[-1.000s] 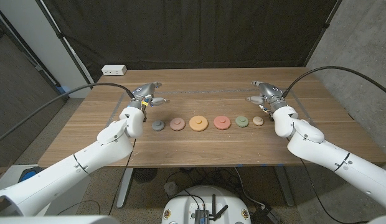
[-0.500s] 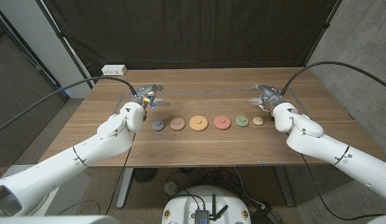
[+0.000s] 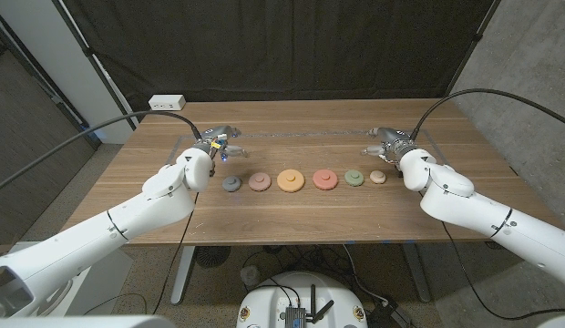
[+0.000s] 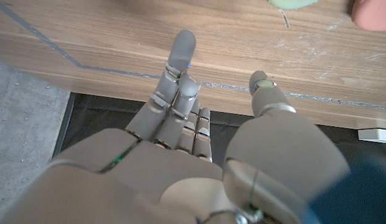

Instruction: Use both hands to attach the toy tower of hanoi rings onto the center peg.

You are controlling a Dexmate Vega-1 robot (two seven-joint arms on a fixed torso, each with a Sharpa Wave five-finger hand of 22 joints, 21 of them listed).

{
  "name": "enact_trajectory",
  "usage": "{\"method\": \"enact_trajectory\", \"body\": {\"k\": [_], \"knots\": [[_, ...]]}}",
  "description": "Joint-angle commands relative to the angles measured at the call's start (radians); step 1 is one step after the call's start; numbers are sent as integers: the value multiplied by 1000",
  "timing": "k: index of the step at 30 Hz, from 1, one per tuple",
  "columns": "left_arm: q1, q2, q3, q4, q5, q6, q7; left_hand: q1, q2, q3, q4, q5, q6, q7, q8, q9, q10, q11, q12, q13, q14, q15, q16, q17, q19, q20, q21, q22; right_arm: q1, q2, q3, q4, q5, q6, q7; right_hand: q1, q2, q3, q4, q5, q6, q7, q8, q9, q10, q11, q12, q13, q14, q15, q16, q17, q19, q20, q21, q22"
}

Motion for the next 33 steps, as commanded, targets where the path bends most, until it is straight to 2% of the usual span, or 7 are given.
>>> {"method": "enact_trajectory", "body": {"k": [1,8,11,18,33], "knots": [[13,0,-13,-1,-17,2,21,16,3,-7,2,7,19,-2,8,5,12,-1,10,5,-1,-26,8,0,-2,-69,7,1,-31,-41,26,-24,31,42,-9,11,10,-3,0,9,10,3,9,3,8,6,3,5,20,-97,11,14,8,-45,13,1],[22,2,-19,-7,-21,5,40,25,10,-7,1,10,24,-1,8,6,21,-4,14,9,1,-26,15,-1,-1,-70,12,0,-55,-71,40,-58,39,31,3,31,12,-2,-8,20,2,4,3,3,7,3,-1,13,17,-97,9,21,7,-47,24,-7],[30,1,-30,-7,-35,-3,48,27,11,-8,0,11,26,-1,8,6,21,-3,13,11,1,-26,18,-1,-1,-69,16,3,-84,-77,67,-60,70,59,-18,34,13,-3,-7,22,3,5,3,3,12,7,0,15,12,-97,3,16,6,-46,26,-10],[46,0,-50,-3,-65,-26,71,32,13,-9,0,12,31,0,8,7,27,-5,16,15,-1,-26,20,-4,-4,-69,19,1,-103,-101,69,-84,68,48,-11,42,17,-5,-6,29,5,6,2,4,11,5,-3,22,25,-97,11,31,7,-46,38,-14],[43,-6,-34,4,-52,-14,97,43,20,-15,1,16,48,0,9,8,47,-7,21,23,4,-27,32,-12,5,-70,33,-4,-139,-130,76,-114,84,39,-8,54,15,-7,-9,34,-12,4,-6,4,-4,0,-10,30,14,-97,-1,28,-5,-46,42,-24]]}}
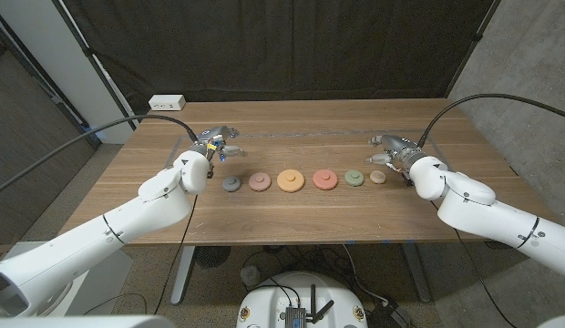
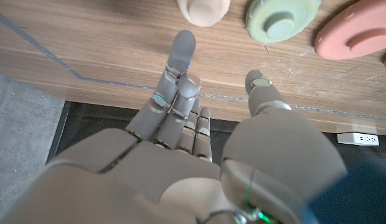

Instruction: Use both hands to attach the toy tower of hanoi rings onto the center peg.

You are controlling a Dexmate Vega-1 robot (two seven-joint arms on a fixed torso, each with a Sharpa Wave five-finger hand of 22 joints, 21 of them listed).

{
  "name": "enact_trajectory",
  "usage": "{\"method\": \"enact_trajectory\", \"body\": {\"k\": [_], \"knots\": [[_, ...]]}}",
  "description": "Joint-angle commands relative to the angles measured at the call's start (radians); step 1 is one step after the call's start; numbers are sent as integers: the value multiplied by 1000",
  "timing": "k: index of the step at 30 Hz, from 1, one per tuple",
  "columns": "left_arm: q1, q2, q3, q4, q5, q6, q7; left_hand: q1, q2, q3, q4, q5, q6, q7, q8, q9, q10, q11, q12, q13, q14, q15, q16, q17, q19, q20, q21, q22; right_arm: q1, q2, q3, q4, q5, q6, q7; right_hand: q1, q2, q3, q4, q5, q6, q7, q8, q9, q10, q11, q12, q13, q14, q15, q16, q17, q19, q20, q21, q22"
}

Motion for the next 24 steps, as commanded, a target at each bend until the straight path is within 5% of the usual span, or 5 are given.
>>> {"method": "enact_trajectory", "body": {"k": [1,11,24], "knots": [[4,-6,5,4,3,2,27,16,3,-7,1,5,12,0,3,4,15,1,6,4,4,-27,5,-5,6,-70,8,1,-39,-33,11,-34,13,-2,0,18,0,-1,-3,5,-10,0,-6,4,-10,-7,-5,6,3,-95,-7,0,-9,-48,4,-3],[12,-11,-1,6,-5,-7,44,22,7,-13,2,8,23,-2,2,5,32,-6,10,10,17,-27,17,-13,19,-70,21,-5,-73,-62,18,-78,4,-24,-8,25,-4,-13,0,4,-18,-5,-9,4,-16,-9,-9,13,-2,-95,-17,-9,-17,-47,15,-12],[19,-6,-9,10,-22,-18,45,30,8,-20,2,11,25,-2,-2,6,29,-6,5,18,18,-27,26,-23,11,-69,30,-9,-45,-62,-28,-109,-51,-56,40,30,-6,-22,1,2,-30,0,-13,4,-27,-6,-13,18,-9,-95,-27,-19,-25,-47,20,-24]]}}
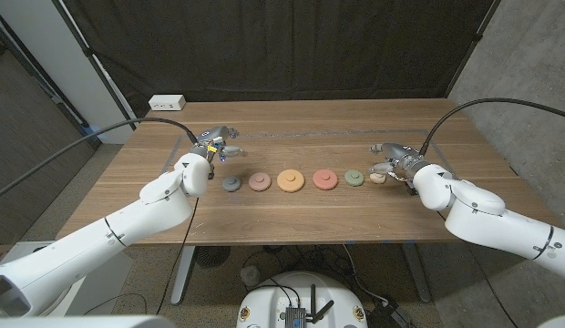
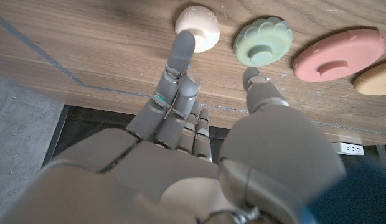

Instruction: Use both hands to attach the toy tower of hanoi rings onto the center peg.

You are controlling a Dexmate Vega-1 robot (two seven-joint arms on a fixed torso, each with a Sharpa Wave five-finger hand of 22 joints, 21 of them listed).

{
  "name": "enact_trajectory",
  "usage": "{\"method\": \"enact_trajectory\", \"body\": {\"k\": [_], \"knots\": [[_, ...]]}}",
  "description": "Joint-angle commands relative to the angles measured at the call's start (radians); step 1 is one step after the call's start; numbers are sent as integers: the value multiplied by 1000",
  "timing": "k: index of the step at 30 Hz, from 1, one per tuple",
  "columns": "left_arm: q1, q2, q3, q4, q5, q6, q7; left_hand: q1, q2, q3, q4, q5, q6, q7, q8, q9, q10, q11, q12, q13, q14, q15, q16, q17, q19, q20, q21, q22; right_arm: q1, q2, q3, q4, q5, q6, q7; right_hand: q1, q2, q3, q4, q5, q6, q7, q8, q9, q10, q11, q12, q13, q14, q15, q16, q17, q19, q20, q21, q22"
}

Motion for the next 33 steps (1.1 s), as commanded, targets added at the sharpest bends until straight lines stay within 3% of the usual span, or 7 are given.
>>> {"method": "enact_trajectory", "body": {"k": [1,33], "knots": [[10,3,-11,4,-17,-11,9,12,-2,-2,0,7,6,1,-2,2,3,1,5,5,6,-20,5,-1,5,-68,7,0,17,-3,-39,-39,-56,-37,40,3,7,-4,-1,2,-6,4,-1,4,-4,-2,0,6,-5,-99,-3,-2,-10,-56,5,-2],[62,39,-63,6,-64,-71,40,18,5,-16,4,11,12,0,-7,4,12,1,0,19,5,-20,26,-12,-1,-67,28,-13,126,87,-183,-112,-228,-135,203,15,4,-48,2,-11,-23,7,0,8,-27,8,-4,24,-25,-98,-23,-33,-47,-55,41,-37]]}}
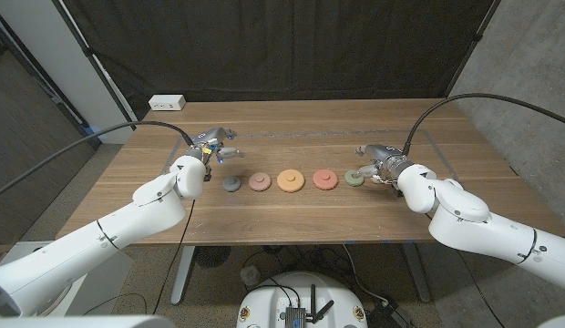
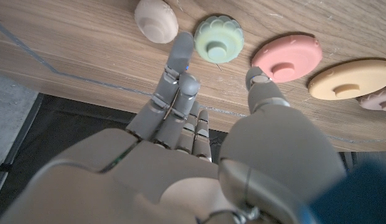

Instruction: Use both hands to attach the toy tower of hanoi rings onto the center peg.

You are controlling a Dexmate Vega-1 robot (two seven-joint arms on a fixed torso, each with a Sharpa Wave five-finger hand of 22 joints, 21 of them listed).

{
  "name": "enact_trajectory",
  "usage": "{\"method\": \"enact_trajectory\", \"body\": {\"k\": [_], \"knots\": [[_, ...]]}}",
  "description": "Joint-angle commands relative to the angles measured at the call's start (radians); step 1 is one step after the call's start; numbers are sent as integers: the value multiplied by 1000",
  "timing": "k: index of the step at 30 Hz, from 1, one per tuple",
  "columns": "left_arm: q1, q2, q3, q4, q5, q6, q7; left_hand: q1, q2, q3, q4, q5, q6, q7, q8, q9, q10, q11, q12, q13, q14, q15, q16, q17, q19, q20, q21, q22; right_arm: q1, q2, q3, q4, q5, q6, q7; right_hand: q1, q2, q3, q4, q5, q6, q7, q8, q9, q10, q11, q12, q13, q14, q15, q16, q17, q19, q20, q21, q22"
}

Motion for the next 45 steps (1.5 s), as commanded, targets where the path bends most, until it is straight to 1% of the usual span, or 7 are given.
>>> {"method": "enact_trajectory", "body": {"k": [1,12,17,25,30,33,45], "knots": [[21,16,-20,1,-19,-20,7,9,4,-4,0,7,12,1,1,4,10,-1,0,6,6,-20,14,3,-1,-67,8,0,52,35,-65,-16,-67,-26,77,15,3,-7,0,-4,-4,3,1,3,-10,4,-1,6,-8,-102,-4,-4,-11,-64,9,-1],[39,23,-36,-4,-28,-25,23,10,7,-9,0,8,14,0,-1,4,14,1,-2,11,1,-20,17,-6,-5,-67,17,-3,98,77,-123,-6,-162,-40,148,13,5,-27,4,-10,-17,8,-1,4,-19,6,-3,8,-15,-101,-5,-18,-21,-64,25,-15],[40,23,-40,-5,-28,-27,28,11,9,-11,1,8,16,2,-1,5,16,-5,-4,14,-1,-20,22,-7,-7,-67,22,-6,106,95,-133,-2,-189,-48,172,14,6,-31,4,-11,-15,8,1,5,-22,9,-3,9,-19,-101,-8,-25,-26,-64,29,-21],[36,21,-39,2,-27,-36,30,12,11,-14,1,9,16,1,-2,5,17,0,-5,17,-3,-20,25,-11,-8,-67,29,-7,126,126,-161,10,-235,-57,222,14,7,-35,5,-12,-26,15,-3,5,-29,11,-6,8,-20,-101,-8,-28,-28,-64,33,-23],[35,21,-41,3,-28,-41,31,12,12,-16,1,9,17,3,-3,5,18,0,-7,19,-4,-20,30,-12,-10,-67,33,-10,144,143,-180,18,-268,-70,263,13,9,-40,6,-14,-42,24,-7,5,-35,17,-8,7,-22,-101,-8,-31,-31,-64,39,-26],[37,22,-44,4,-29,-42,32,12,12,-17,1,9,17,2,-3,5,18,1,-8,20,-4,-20,31,-13,-11,-67,35,-11,159,161,-199,23,-300,-99,296,14,10,-44,6,-14,-52,26,-9,5,-36,21,-7,6,-19,-101,-3,-28,-33,-64,45,-30],[52,28,-60,6,-42,-53,40,13,15,-20,1,10,17,3,-4,5,20,5,-10,24,-6,-20,36,-16,-12,-67,40,-18,202,209,-245,52,-374,-106,383,11,12,-55,8,-17,-77,36,-12,5,-53,33,-10,5,-33,-101,-13,-45,-44,-63,55,-40]]}}
